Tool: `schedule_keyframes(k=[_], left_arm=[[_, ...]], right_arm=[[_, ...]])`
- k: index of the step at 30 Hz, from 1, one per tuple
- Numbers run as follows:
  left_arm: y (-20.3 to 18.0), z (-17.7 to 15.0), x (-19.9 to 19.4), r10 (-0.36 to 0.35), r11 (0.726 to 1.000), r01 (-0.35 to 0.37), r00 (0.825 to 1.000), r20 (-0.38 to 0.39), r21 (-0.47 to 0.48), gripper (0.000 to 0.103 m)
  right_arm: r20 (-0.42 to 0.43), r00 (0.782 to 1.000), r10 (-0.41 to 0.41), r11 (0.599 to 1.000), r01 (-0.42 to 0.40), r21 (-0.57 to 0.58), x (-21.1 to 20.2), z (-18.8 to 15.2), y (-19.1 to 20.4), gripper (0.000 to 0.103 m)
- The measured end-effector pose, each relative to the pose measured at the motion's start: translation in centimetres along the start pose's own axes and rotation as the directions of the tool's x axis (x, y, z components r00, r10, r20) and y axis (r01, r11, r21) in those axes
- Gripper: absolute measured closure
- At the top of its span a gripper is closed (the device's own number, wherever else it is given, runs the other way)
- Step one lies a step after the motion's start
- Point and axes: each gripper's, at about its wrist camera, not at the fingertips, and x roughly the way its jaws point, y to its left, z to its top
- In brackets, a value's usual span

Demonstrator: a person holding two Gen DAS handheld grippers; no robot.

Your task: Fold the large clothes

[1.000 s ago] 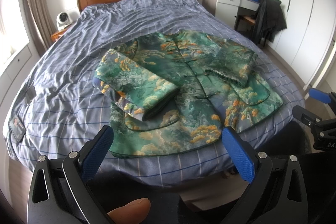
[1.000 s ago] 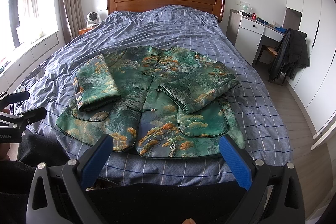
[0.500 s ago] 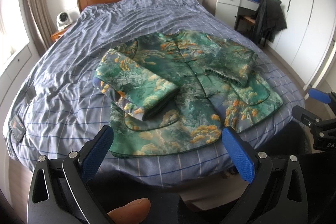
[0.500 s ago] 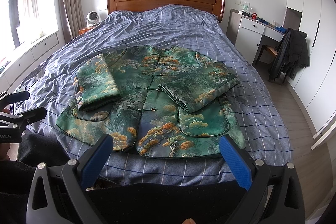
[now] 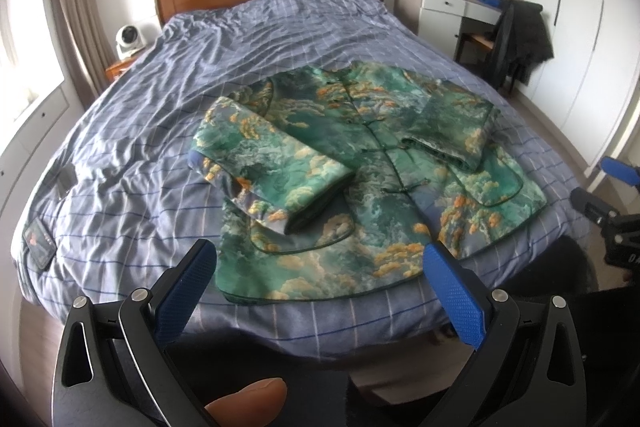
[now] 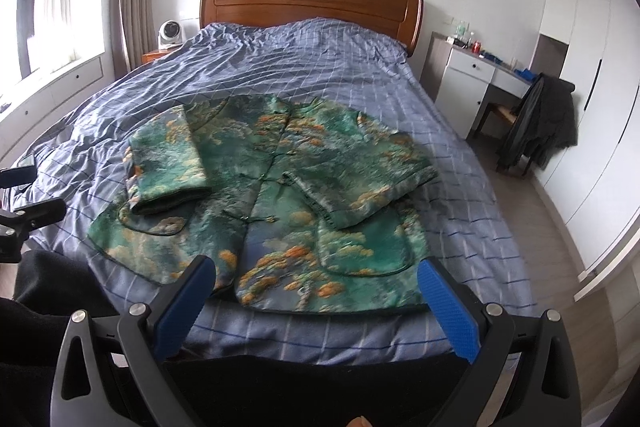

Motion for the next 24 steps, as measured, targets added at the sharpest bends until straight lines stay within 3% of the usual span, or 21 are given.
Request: schedule_keyframes(k=[6,14,24], left_arm=[[1.8,0.4,0.3,0.016,0.999,-0.016,1.000,-0.013,-0.050,0.000],[2.3,0.3,0.5,0.050,0.998,-0.051,0.999,-0.019,-0.048,0.000],[2.5,0.1,0.5,0.072,0.996,-0.072,0.997,-0.008,-0.055,0.000]], right_arm=[[0.031,0.999,-0.039,0.999,0.039,-0.003,-0.1,0.8,-1.7,0.000],[0.159,0.981,-0.111,0.994,0.110,0.015,-1.6,2.2,-4.6,0.000],[0.242,0.966,-0.095,0.995,0.082,0.063,-2.2,2.3,-6.4,0.000]])
